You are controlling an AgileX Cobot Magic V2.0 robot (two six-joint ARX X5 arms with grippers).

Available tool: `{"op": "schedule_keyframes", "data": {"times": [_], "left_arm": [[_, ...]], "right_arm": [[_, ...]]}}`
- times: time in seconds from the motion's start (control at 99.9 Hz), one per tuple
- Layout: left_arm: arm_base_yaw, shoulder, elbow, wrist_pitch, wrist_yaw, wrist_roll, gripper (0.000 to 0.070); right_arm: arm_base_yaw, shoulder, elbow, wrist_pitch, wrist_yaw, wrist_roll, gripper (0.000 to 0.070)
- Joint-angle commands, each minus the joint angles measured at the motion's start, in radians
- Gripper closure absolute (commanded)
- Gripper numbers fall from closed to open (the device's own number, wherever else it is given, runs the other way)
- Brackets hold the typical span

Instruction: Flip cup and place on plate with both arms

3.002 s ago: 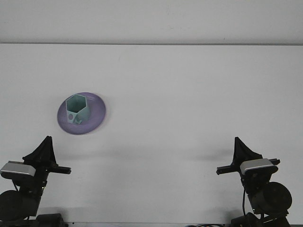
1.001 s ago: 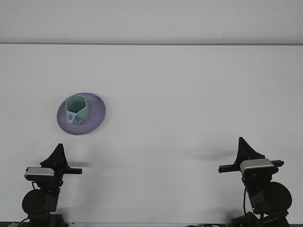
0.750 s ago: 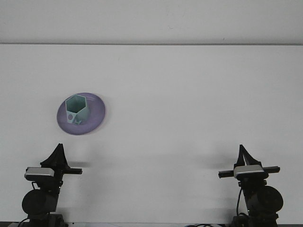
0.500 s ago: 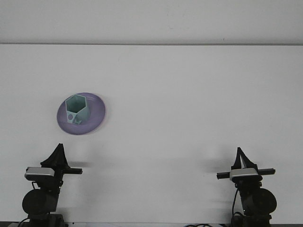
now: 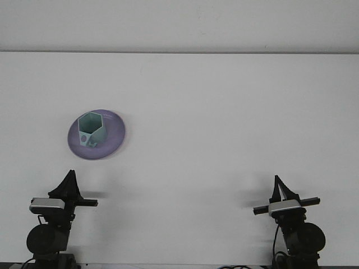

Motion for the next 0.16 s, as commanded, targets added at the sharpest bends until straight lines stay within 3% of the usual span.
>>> {"op": "schedule_keyframes", "data": {"times": [0.0,0.15], "left_arm": [[-0.002,0.0,-0.018,0.01,-0.002,-0.002,0.0686],[-0.002,0.0,-0.018,0.01,-0.002,-0.002,0.0686]], "right_arm": [[0.001,0.0,-0.002,0.012,0.003,0.002,0.07],[0.001,0.0,-0.002,0.012,0.003,0.002,0.07]]}}
